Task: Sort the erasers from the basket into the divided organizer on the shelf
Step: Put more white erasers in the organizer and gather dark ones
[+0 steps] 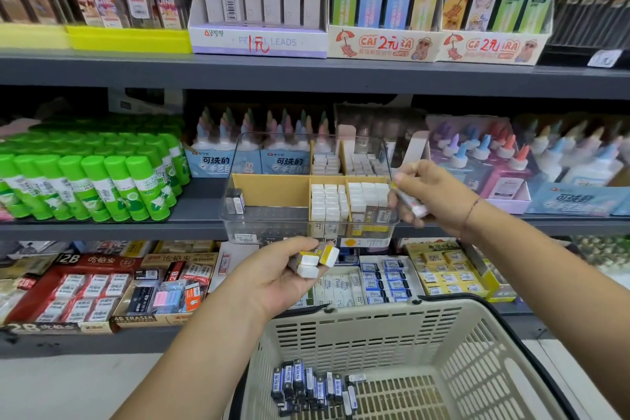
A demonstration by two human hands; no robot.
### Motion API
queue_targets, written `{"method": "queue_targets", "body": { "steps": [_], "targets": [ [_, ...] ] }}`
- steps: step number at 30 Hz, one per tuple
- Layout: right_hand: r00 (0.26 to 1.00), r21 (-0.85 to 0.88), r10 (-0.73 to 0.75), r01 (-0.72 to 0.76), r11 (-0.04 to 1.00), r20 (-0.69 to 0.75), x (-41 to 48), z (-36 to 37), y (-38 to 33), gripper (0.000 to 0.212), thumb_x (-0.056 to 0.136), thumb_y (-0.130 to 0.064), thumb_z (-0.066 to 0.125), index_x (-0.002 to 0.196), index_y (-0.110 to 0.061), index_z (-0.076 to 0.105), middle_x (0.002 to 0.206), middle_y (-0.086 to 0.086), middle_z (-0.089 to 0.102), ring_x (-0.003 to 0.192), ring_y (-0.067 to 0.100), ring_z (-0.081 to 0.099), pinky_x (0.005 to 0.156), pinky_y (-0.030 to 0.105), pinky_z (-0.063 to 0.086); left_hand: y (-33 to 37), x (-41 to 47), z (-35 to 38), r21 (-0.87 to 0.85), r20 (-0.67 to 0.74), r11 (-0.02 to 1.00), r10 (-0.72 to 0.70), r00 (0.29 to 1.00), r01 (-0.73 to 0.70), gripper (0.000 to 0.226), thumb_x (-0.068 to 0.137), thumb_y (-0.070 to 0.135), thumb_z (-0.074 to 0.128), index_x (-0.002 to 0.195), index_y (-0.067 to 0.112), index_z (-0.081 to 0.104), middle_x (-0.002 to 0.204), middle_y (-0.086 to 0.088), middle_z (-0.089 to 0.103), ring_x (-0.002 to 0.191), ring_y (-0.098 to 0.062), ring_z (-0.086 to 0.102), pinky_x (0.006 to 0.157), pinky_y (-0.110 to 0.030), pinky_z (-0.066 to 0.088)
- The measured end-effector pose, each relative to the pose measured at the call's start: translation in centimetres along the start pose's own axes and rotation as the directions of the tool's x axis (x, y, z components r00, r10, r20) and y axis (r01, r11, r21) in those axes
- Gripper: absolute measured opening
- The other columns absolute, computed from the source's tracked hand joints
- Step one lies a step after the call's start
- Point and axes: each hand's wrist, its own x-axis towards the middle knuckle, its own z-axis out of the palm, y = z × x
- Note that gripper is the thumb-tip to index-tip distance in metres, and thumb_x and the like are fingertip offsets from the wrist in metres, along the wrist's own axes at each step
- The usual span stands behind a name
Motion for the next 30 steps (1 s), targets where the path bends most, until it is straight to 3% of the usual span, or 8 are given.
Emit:
{"method": "queue_targets", "body": {
  "steps": [4,7,9,13,15,19,25,30],
  "targets": [
    [0.995,-0.399,-0.045,0.007,0.917,-0.086,0.3,-0.2,-0.6,0.017,0.092,-0.018,0.060,0.097,-0.013,0.044,0.070,0.008,0.068,0.044,0.011,0.045,0.040,0.020,0.037,0.0,0.0,0.1,-0.015,-0.007,1.000,0.001,1.000,-0.002,0.014,0.088,-0.008,0.055,0.102,-0.007,0.056,0.116,-0.025,0.060,0.108,-0.032,0.060,0.070,-0.047,0.057],
    [0.997,-0.557,-0.083,0.067,0.828,-0.003,0.3,-0.7,-2.0,0.006,0.091,-0.012,0.060,0.097,-0.013,0.060,0.066,0.001,0.063,0.049,0.005,0.053,0.043,0.010,0.039,0.0,-0.1,0.2,-0.014,-0.022,1.000,0.001,1.000,-0.001,0.013,0.089,-0.009,0.054,0.102,-0.008,0.056,0.116,-0.025,0.059,0.110,-0.032,0.058,0.078,-0.047,0.048],
    [0.996,-0.649,-0.061,0.089,0.755,0.066,0.5,-0.9,-2.5,0.013,0.092,-0.011,0.058,0.103,-0.017,0.064,0.070,0.001,0.064,0.055,0.008,0.058,0.046,0.007,0.040,0.0,-0.2,0.4,-0.002,-0.025,1.000,0.000,1.000,0.000,0.012,0.089,-0.009,0.054,0.101,-0.008,0.056,0.115,-0.025,0.059,0.107,-0.032,0.059,0.079,-0.046,0.047],
    [0.981,-0.885,-0.131,0.185,0.426,0.142,1.2,-0.3,-2.4,0.033,0.082,-0.021,0.072,0.114,-0.024,0.061,0.088,-0.005,0.059,0.069,0.007,0.055,0.066,0.018,0.043,0.0,-0.2,0.4,0.002,-0.024,1.000,-0.001,1.000,0.001,0.013,0.089,-0.009,0.055,0.101,-0.008,0.056,0.111,-0.024,0.061,0.101,-0.031,0.060,0.072,-0.047,0.048],
    [0.973,-0.921,-0.172,0.204,0.332,0.153,1.6,0.2,-1.8,0.033,0.081,-0.023,0.073,0.112,-0.020,0.062,0.087,-0.005,0.057,0.083,0.013,0.057,0.073,0.022,0.042,0.0,-0.2,0.4,-0.001,-0.028,1.000,-0.003,1.000,0.003,0.011,0.089,-0.009,0.055,0.100,-0.007,0.056,0.110,-0.024,0.061,0.100,-0.031,0.061,0.074,-0.047,0.047],
    [0.953,-0.930,-0.211,0.268,0.252,0.217,2.0,0.6,-0.1,0.024,0.087,-0.022,0.066,0.109,-0.013,0.067,0.103,0.001,0.066,0.098,0.019,0.059,0.089,0.031,0.045,0.0,-0.3,0.4,-0.004,-0.027,1.000,-0.003,1.000,0.002,0.012,0.089,-0.009,0.054,0.101,-0.008,0.056,0.109,-0.025,0.062,0.098,-0.031,0.061,0.077,-0.047,0.047],
    [0.928,-0.927,-0.359,0.221,0.304,0.104,1.8,1.5,1.8,0.023,0.080,-0.029,0.075,0.097,-0.017,0.064,0.086,-0.005,0.064,0.076,0.010,0.053,0.082,0.028,0.048,-0.2,-0.2,0.5,-0.007,-0.025,1.000,-0.001,1.000,0.001,0.005,0.089,-0.010,0.054,0.093,-0.007,0.056,0.096,-0.024,0.063,0.089,-0.031,0.062,0.077,-0.046,0.052],
    [0.929,-0.902,-0.360,0.228,0.367,0.089,2.0,1.6,2.4,0.029,0.072,-0.028,0.080,0.077,-0.024,0.051,0.072,-0.013,0.052,0.071,0.010,0.050,0.090,0.032,0.038,-0.6,-0.4,0.7,0.064,-0.010,0.998,-0.023,1.000,0.024,0.005,0.089,-0.009,0.054,0.088,-0.009,0.058,0.076,-0.023,0.069,0.081,-0.030,0.065,0.053,-0.042,0.056]
  ]
}}
